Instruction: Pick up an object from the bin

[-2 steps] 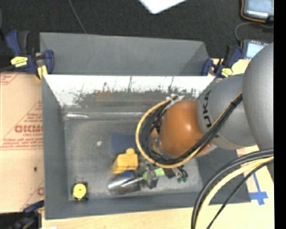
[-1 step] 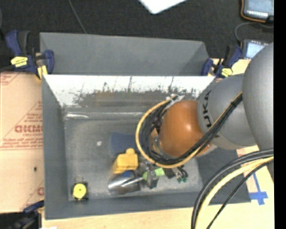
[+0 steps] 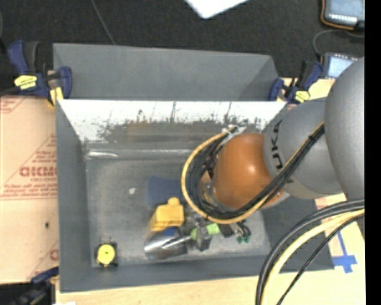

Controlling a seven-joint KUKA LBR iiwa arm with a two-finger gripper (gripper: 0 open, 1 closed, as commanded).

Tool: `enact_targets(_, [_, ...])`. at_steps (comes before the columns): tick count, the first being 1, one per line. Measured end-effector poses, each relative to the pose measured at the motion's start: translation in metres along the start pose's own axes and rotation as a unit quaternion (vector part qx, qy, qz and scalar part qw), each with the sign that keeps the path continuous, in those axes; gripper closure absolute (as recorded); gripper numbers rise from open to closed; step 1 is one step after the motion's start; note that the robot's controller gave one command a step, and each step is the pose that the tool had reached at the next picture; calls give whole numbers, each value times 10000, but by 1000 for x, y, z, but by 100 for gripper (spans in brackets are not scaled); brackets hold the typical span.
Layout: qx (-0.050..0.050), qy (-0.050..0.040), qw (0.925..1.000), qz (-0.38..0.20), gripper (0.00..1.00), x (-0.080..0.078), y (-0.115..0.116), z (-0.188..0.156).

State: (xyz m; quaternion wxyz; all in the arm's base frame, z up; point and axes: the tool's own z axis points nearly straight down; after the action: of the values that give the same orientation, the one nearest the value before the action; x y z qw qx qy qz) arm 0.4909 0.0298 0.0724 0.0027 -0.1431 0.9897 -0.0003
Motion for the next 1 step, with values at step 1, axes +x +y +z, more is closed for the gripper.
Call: enact_targets(1, [0, 11, 10000, -2, 100, 1, 0, -7])
